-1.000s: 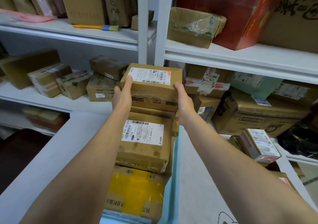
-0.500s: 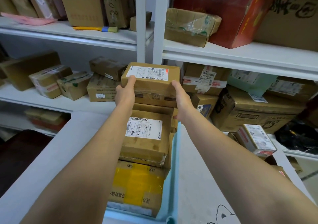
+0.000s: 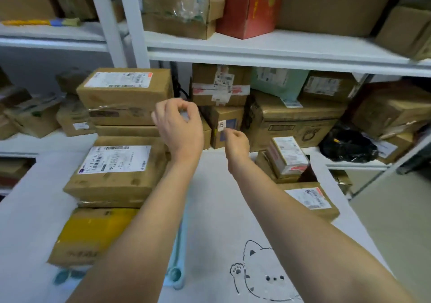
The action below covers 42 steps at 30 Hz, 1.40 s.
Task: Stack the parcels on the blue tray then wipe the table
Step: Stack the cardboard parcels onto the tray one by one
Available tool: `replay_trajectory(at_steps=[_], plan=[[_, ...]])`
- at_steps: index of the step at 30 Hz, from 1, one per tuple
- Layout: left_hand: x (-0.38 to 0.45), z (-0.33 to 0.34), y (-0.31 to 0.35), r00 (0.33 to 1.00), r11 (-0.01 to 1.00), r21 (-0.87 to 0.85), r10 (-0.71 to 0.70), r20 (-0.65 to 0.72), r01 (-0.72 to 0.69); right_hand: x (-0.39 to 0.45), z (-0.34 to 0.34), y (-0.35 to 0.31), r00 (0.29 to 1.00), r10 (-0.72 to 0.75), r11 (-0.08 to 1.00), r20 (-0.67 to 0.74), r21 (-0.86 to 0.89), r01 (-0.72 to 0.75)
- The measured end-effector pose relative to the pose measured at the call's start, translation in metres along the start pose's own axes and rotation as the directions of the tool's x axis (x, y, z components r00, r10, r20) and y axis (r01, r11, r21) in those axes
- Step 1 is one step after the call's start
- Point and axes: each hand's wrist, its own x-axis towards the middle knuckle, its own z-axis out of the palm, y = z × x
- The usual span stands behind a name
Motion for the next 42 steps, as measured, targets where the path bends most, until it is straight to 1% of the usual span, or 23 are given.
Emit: replay_trajectory(at_steps=[2, 4, 7, 9, 12, 13, 15, 16, 19, 22, 24, 26, 27, 28, 31, 34, 37, 39, 42], plan=[[-0.020, 0.015, -0.005, 0.996, 0.998, 0.045, -0.039, 0.082, 0.036, 0.011, -0.024, 0.019, 1.000, 0.013, 1.000, -0.027, -0.020, -0.014], [-0.054, 0.043, -0.003, 0.975, 0.992, 0.091, -0.101, 0.197, 0.084, 0.026, -0.068, 0.036, 0.996, 0.024, 0.999, -0.085, -0.045, -0.028], [-0.102, 0.080, -0.018, 0.900, 0.965, 0.165, -0.251, 0.357, 0.204, 0.045, -0.127, 0.061, 0.986, 0.046, 0.996, -0.163, -0.070, -0.058], [-0.134, 0.102, -0.032, 0.818, 0.927, 0.250, -0.365, 0.444, 0.279, 0.054, -0.165, 0.079, 0.974, 0.074, 0.986, -0.213, -0.133, -0.104], [-0.187, 0.132, -0.045, 0.633, 0.827, 0.408, -0.559, 0.536, 0.387, 0.073, -0.218, 0.106, 0.945, 0.143, 0.945, -0.294, -0.243, -0.218], [-0.201, 0.138, -0.049, 0.571, 0.798, 0.447, -0.603, 0.558, 0.405, 0.077, -0.232, 0.113, 0.938, 0.146, 0.914, -0.315, -0.319, -0.249], [-0.222, 0.145, -0.051, 0.463, 0.748, 0.502, -0.663, 0.588, 0.434, 0.081, -0.253, 0.125, 0.925, 0.129, 0.813, -0.357, -0.497, -0.305], [-0.233, 0.149, -0.049, 0.418, 0.723, 0.527, -0.690, 0.592, 0.447, 0.083, -0.264, 0.131, 0.915, 0.133, 0.786, -0.381, -0.521, -0.331], [-0.254, 0.154, -0.046, 0.316, 0.670, 0.588, -0.738, 0.597, 0.454, 0.089, -0.285, 0.147, 0.889, 0.181, 0.788, -0.422, -0.479, -0.387], [-0.266, 0.157, -0.042, 0.232, 0.640, 0.620, -0.756, 0.612, 0.454, 0.100, -0.297, 0.153, 0.859, 0.276, 0.815, -0.431, -0.369, -0.447], [-0.271, 0.156, -0.041, 0.170, 0.634, 0.618, -0.749, 0.641, 0.464, 0.104, -0.302, 0.156, 0.856, 0.329, 0.824, -0.398, -0.322, -0.466], [-0.276, 0.152, -0.043, 0.122, 0.641, 0.591, -0.721, 0.682, 0.489, 0.104, -0.301, 0.159, 0.865, 0.346, 0.832, -0.363, -0.308, -0.462], [-0.277, 0.150, -0.043, 0.112, 0.645, 0.570, -0.706, 0.699, 0.509, 0.103, -0.300, 0.161, 0.874, 0.337, 0.847, -0.351, -0.293, -0.444], [-0.276, 0.147, -0.043, 0.117, 0.651, 0.548, -0.693, 0.711, 0.525, 0.102, -0.299, 0.163, 0.883, 0.317, 0.860, -0.346, -0.287, -0.421], [-0.270, 0.137, -0.042, 0.171, 0.668, 0.492, -0.673, 0.719, 0.559, 0.096, -0.291, 0.158, 0.910, 0.240, 0.887, -0.337, -0.304, -0.347], [-0.256, 0.122, -0.040, 0.263, 0.643, 0.379, -0.677, 0.687, 0.666, 0.092, -0.283, 0.151, 0.919, 0.225, 0.892, -0.322, -0.311, -0.328], [-0.234, 0.103, -0.041, 0.360, 0.598, 0.251, -0.711, 0.604, 0.761, 0.085, -0.267, 0.147, 0.936, 0.233, 0.918, -0.265, -0.259, -0.302], [-0.224, 0.097, -0.044, 0.412, 0.602, 0.204, -0.718, 0.560, 0.772, 0.083, -0.259, 0.144, 0.943, 0.244, 0.929, -0.228, -0.223, -0.294], [-0.204, 0.078, -0.041, 0.516, 0.664, 0.149, -0.685, 0.514, 0.732, 0.073, -0.240, 0.139, 0.948, 0.270, 0.938, -0.168, -0.175, -0.298]])
